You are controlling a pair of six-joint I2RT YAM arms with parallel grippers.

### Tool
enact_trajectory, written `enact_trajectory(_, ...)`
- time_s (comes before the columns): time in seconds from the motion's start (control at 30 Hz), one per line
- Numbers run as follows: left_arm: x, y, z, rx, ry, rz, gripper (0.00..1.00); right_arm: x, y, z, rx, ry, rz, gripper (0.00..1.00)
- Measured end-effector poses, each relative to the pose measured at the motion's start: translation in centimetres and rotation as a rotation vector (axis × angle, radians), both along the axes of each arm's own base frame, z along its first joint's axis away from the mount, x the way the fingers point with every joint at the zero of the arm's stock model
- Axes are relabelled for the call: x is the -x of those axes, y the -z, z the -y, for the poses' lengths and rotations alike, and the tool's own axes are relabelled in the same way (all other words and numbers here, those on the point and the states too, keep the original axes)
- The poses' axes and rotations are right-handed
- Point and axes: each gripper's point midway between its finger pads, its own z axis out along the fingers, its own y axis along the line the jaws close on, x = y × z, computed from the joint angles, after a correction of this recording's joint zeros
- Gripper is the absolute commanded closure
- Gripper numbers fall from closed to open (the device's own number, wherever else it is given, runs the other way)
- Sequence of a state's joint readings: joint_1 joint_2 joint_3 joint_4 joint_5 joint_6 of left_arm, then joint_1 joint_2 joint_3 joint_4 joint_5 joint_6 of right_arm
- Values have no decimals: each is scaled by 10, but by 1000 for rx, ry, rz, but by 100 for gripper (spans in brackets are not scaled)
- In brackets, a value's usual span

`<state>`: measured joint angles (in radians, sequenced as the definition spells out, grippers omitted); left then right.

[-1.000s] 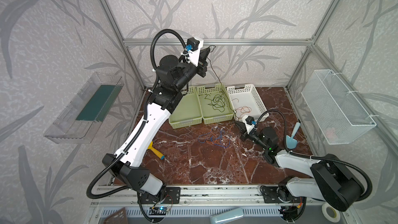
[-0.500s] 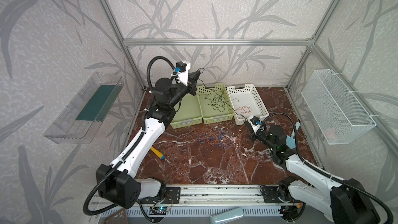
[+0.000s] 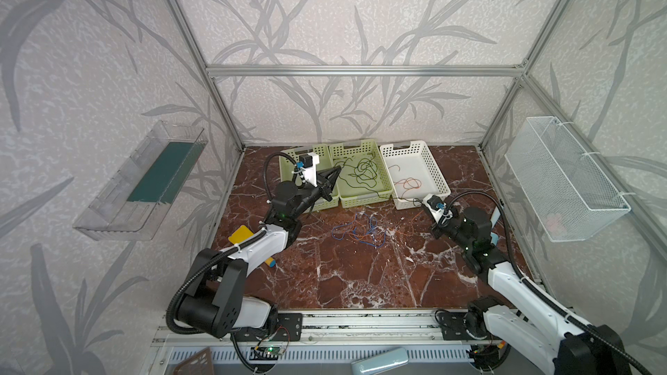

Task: Untangle and sort cables by color
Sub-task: Straighten the cable.

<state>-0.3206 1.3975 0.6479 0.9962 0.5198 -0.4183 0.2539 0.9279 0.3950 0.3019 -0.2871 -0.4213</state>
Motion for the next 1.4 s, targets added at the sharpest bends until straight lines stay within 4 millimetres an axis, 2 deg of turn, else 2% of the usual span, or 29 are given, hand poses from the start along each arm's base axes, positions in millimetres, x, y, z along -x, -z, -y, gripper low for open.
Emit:
enact_trajectory(0.1,3,-2,4,10,35,19,98,-1,-5,-2,9,-17,14,100)
enact_trajectory(0.17,6,-3,8,13,63,30,89,-1,-10,-6,8,-40,27,100)
enact_trajectory(0.27,13,6,12,30,108,25,62,3,-15,-14,11,-96,50,100)
enact_trajectory(0.3,15,13,13,33,118,12,51,4,-17,-16,11,-117,56,100)
enact_trajectory(0.37,18,27,13,28,127,-18,38,8,-18,-21,14,-156,66,100)
enact_trajectory(0.4,20,32,13,20,129,-26,26,10,-18,-23,16,-172,70,100)
enact_trajectory(0.43,21,35,12,8,128,-27,16,11,-18,-25,20,-187,76,100)
enact_trajectory(0.5,24,33,12,-19,125,-13,1,13,-20,-27,24,-206,87,100)
enact_trajectory(0.6,34,22,11,-80,110,41,1,16,-25,-29,32,-230,113,100)
enact_trajectory(0.7,49,10,18,-170,109,107,8,18,-37,-32,32,-254,146,100)
enact_trajectory(0.8,65,4,45,-274,176,150,16,18,-49,-36,27,-275,173,100)
enact_trajectory(0.9,80,1,78,-317,272,173,18,19,-51,-37,24,-285,180,100)
enact_trajectory(1.0,89,20,109,-324,368,139,21,19,-51,-38,20,-292,178,100)
enact_trajectory(1.13,98,70,140,-353,471,23,23,21,-53,-40,12,-306,178,100)
enact_trajectory(1.2,104,86,149,-363,508,-15,22,21,-54,-40,9,-309,179,100)
enact_trajectory(1.27,110,93,156,-359,535,-33,22,22,-56,-41,5,-312,183,100)
enact_trajectory(1.4,111,88,169,-331,556,-17,24,22,-57,-42,-2,-313,181,100)
